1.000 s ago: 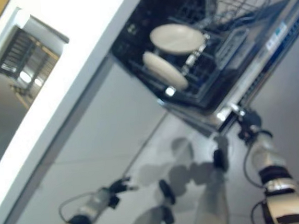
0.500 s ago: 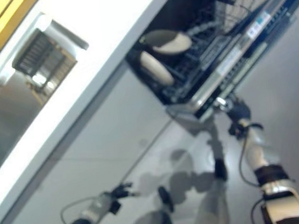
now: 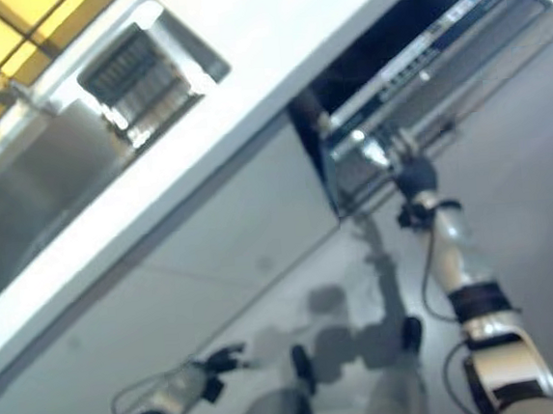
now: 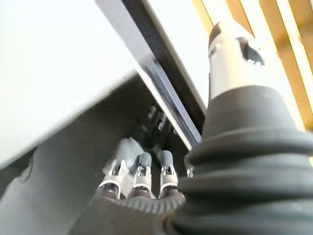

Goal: Take plates into dishwasher

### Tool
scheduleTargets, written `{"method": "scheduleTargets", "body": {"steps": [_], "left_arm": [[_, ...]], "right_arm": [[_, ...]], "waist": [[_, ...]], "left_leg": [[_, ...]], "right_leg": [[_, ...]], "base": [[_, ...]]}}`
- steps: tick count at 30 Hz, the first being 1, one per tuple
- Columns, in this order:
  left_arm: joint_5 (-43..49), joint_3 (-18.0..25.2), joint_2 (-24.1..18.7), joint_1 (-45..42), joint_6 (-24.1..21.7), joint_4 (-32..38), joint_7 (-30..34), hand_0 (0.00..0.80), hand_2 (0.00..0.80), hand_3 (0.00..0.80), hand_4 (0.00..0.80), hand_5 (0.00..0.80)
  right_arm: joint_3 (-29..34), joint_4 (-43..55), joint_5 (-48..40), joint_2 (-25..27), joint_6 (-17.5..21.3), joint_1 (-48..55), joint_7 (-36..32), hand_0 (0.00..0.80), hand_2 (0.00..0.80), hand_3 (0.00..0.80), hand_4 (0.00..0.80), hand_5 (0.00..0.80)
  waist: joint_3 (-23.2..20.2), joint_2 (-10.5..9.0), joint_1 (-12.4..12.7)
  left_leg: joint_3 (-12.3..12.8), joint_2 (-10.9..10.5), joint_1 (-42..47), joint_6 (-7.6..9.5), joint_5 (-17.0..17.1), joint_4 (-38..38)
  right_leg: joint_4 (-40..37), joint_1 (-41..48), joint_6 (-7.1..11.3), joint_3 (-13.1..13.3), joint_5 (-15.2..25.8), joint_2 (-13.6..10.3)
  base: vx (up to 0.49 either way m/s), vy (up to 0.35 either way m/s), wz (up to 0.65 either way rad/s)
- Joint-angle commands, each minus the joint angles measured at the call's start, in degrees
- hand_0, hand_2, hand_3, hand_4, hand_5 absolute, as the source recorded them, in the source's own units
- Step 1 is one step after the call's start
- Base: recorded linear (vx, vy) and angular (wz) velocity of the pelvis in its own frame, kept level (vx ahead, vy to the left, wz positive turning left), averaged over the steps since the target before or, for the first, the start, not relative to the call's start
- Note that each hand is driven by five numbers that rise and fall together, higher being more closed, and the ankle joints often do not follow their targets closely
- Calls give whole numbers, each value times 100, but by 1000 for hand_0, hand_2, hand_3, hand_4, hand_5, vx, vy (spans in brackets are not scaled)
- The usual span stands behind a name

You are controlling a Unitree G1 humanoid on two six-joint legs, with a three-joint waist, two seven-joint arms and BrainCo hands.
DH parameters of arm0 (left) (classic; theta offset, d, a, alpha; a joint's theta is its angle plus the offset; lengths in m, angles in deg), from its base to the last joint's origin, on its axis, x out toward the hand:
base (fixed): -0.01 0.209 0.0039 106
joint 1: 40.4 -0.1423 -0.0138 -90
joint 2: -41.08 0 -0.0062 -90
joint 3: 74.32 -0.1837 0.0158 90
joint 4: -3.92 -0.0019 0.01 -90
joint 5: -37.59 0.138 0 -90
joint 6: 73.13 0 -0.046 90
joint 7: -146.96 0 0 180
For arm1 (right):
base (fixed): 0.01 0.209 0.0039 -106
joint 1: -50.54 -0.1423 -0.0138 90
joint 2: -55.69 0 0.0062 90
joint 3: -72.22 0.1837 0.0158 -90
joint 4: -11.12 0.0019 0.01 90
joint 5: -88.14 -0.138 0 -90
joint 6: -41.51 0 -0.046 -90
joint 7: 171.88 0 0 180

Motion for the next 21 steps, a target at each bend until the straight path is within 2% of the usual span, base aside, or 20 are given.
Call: {"method": "scheduleTargets", "body": {"steps": [1, 8, 12, 16, 19, 21], "left_arm": [[251, -103, -512, 101, -11, -125, -123, 0, 0, 0, 0, 0], [220, -22, -580, 10, -10, -215, -196, 0, 0, 0, 0, 0], [167, 82, -628, -98, -46, -278, -283, 0, 0, 0, 0, 0], [163, 290, -646, -228, 9, -306, -323, 0, 0, 0, 0, 0], [202, 483, -610, -348, 95, -332, -356, 0, 0, 0, 0, 0], [262, 631, -575, -512, 120, -341, -375, 0, 0, 0, 0, 0]], "right_arm": [[-296, -292, 284, -394, -123, -363, -18, 0, 0, 0, 0, 0], [-239, -687, 366, -443, -98, -290, 142, 0, 0, 0, 0, 0], [-140, -592, 693, -454, 312, -206, 541, 0, 0, 0, 0, 0], [96, 265, 532, -658, 778, 251, 562, 0, 0, 0, 0, 0], [189, 877, 1213, -853, 852, 944, 719, 0, 0, 0, 0, 0], [277, 989, 1877, -759, 620, 1563, 739, 0, 0, 0, 0, 0]], "waist": [[-190, -438, 313], [-198, -591, 477], [-243, -743, 546], [-304, -918, 494], [-401, -1047, 399], [-515, -1153, 331]], "left_leg": [[372, 18, -374, 83, 240, 293], [321, -44, -376, 132, 250, 169], [306, -97, -377, 184, 226, 102], [349, -135, -345, 247, 145, 107], [417, -154, -293, 305, 73, 118], [465, -181, -219, 349, 9, 113]], "right_leg": [[1631, -197, 106, 271, -1226, -410], [1427, -32, 147, 140, -1088, -404], [1224, 91, 195, 108, -964, -378], [1082, 189, 228, 140, -863, -360], [958, 254, 271, 221, -761, -356], [840, 316, 328, 320, -661, -372]], "base": [[27, 26, 30], [21, 36, 26], [18, 68, 11], [27, 102, 5], [35, 124, 4], [50, 185, 11]]}}
